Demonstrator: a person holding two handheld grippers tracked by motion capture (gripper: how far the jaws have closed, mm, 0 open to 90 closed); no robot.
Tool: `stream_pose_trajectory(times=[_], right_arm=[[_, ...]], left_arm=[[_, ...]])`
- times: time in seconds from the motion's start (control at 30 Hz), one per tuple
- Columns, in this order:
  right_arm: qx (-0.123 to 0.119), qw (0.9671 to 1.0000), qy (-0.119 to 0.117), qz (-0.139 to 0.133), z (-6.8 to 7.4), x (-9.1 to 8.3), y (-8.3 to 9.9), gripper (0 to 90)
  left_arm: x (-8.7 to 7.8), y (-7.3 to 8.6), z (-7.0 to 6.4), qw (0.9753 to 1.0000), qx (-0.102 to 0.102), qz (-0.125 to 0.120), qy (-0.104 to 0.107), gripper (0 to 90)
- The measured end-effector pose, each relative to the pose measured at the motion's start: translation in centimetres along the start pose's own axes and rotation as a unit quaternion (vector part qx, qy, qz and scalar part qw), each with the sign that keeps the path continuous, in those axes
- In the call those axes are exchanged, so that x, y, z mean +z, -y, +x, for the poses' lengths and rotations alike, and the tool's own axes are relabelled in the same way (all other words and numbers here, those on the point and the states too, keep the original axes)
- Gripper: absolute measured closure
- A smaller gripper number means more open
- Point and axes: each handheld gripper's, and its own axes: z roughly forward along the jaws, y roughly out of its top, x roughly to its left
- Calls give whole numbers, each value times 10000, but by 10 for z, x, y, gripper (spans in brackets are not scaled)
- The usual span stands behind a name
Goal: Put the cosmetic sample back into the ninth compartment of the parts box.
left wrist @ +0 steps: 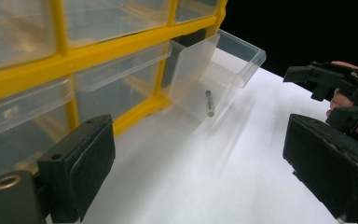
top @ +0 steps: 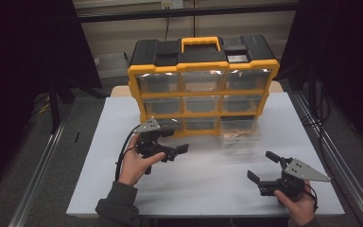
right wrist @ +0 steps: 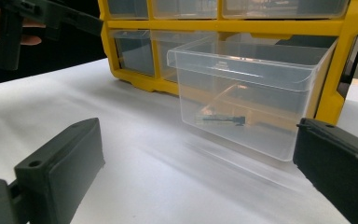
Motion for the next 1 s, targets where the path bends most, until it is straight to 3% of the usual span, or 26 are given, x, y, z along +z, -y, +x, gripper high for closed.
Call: stream_pose_trajectory(times=[0.33, 0.4, 0.57, 0.9, 1.0], right_arm=[[30, 10000, 11, 8, 1, 1, 0, 8], [18, 10000, 10, 2, 1, 0, 0, 8], [24, 10000, 8, 4, 0, 0, 0, 8], [2, 10000, 5, 24, 1, 1, 1, 8], [-25, 10000, 20, 1, 0, 1, 1, 8]], left_arm=[[-23, 20, 7, 9997, -37, -180, -131, 73], [-30, 24, 9, 9997, 33, -174, -174, 70], [-42, 34, 12, 9992, -91, -268, -282, 62], [-70, 50, 20, 9979, -83, -437, -465, 56], [-76, 54, 20, 9966, -91, -452, -679, 53]])
